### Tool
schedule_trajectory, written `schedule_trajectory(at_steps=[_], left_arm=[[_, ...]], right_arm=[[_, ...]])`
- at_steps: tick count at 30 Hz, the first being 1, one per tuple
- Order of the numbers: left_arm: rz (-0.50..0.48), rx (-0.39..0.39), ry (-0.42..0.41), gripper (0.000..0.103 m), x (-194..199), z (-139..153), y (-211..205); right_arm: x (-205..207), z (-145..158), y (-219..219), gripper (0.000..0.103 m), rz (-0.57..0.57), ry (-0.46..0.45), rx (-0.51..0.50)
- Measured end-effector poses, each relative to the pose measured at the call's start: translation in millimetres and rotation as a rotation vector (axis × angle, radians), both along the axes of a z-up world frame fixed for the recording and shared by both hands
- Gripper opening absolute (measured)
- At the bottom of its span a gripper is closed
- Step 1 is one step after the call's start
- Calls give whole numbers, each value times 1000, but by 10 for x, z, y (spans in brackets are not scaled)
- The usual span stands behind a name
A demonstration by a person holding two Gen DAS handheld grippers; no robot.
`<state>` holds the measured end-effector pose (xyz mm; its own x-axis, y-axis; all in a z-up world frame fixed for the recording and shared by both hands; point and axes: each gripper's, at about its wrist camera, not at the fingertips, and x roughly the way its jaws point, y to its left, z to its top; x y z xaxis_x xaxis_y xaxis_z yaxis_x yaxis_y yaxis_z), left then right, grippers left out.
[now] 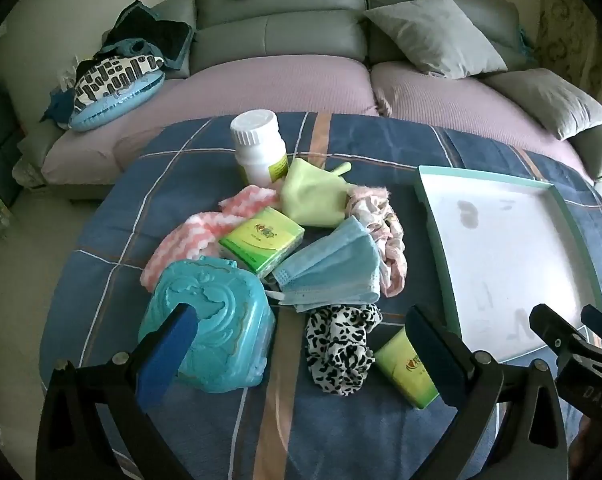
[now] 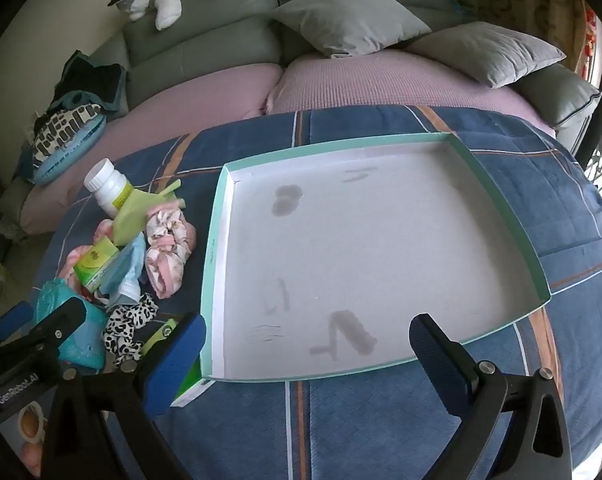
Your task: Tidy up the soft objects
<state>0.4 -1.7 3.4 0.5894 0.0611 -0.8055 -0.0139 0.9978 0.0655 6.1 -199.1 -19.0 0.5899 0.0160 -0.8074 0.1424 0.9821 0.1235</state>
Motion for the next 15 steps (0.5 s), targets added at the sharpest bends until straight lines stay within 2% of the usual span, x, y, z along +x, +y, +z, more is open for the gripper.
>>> schedule_trajectory(at_steps=[15], left_arm=[[1,41,12,103,16,-22,-71]], right_arm=[[-1,-9,-23,103,-13,5,22]])
